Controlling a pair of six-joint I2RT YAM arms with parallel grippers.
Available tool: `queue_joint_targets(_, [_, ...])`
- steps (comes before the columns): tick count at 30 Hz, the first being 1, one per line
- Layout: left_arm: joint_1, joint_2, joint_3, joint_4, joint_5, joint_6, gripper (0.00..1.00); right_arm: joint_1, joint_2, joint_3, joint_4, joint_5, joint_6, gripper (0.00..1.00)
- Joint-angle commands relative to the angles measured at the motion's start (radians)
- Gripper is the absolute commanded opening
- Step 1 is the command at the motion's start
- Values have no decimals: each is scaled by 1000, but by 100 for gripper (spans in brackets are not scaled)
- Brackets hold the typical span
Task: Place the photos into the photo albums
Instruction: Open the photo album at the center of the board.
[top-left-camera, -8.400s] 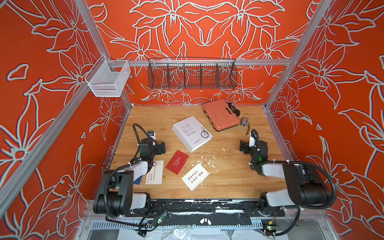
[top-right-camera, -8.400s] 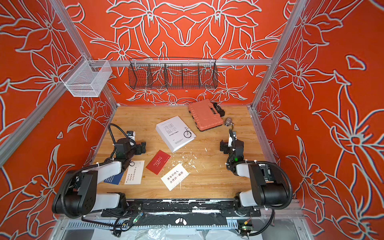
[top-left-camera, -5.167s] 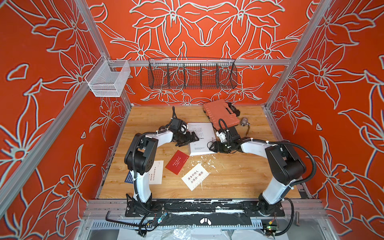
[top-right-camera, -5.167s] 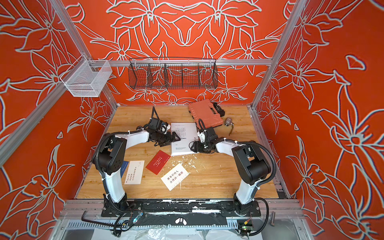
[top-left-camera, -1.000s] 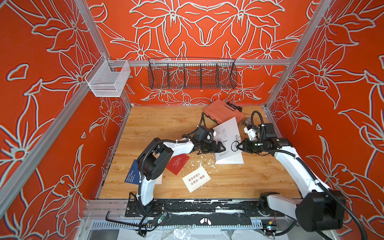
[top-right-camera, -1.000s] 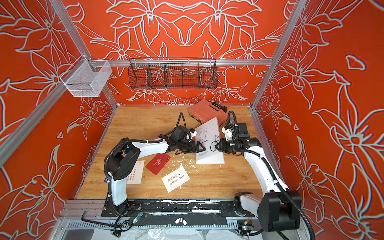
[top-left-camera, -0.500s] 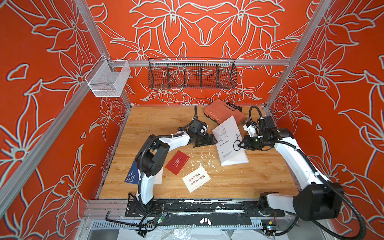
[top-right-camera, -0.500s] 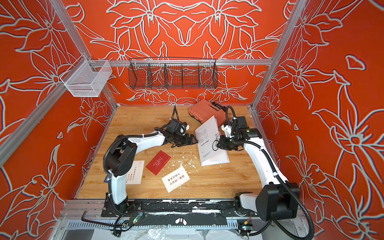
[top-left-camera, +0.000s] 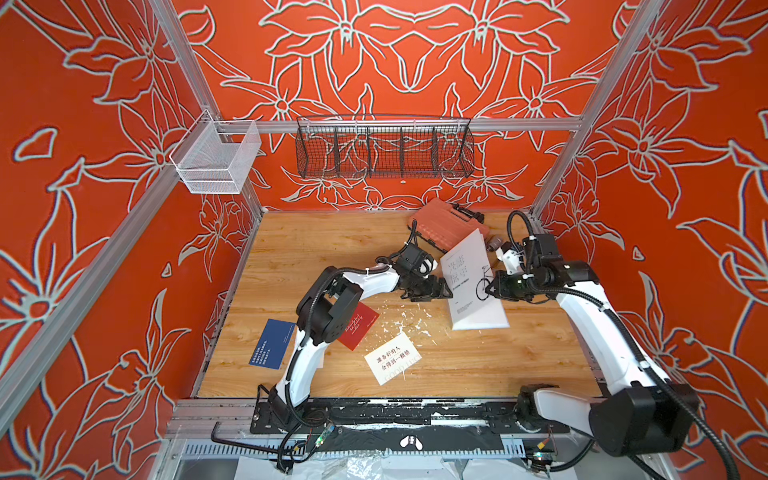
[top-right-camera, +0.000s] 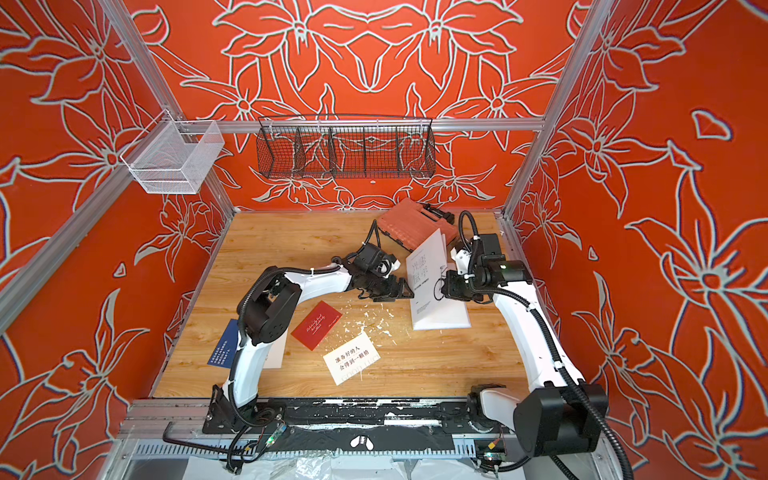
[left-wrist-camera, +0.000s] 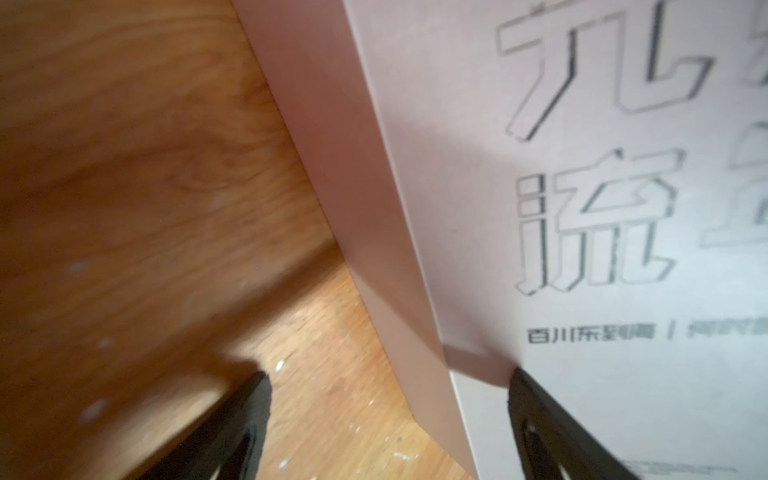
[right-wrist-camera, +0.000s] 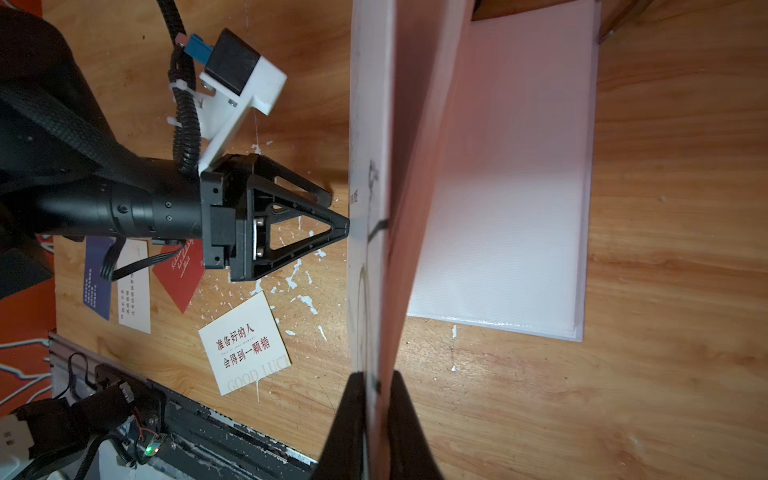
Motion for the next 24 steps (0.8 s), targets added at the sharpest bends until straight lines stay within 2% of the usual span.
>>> queue_joint_targets(1, [-22,60,15,114,89,-60,88,3,12,17,-41,41,-26,0])
queue_joint_targets(4, [-22,67,28,139,90,-68,88,4,26,31,-58,64,-47,0])
queue_joint_targets(6, [-18,30,4,138,52,-53,88,3,40,58,-76,74,-63,0])
queue_joint_targets(9, [16,-100,-148,203,-85,-59,90,4,75,116,-129,97,-73,0])
queue_joint_targets(11, [57,-177,-242,237,-127,-75,90,8,88,142,-146,113,-68,0])
queue_joint_targets(13, [96,-224,-290,239,-122,-74,91,19,101,162,-160,126,-61,0])
queue_joint_targets(16, [132,-234,-290,194,-88,-47,90,48,120,186,-178,157,-41,0])
queue_joint_targets(21, [150,-203,-261,179,-62,-50,90,164,147,221,-194,245,22,0])
queue_joint_targets(24, [191,-224,-274,191,-67,-63,90,243,163,242,-204,287,77,0])
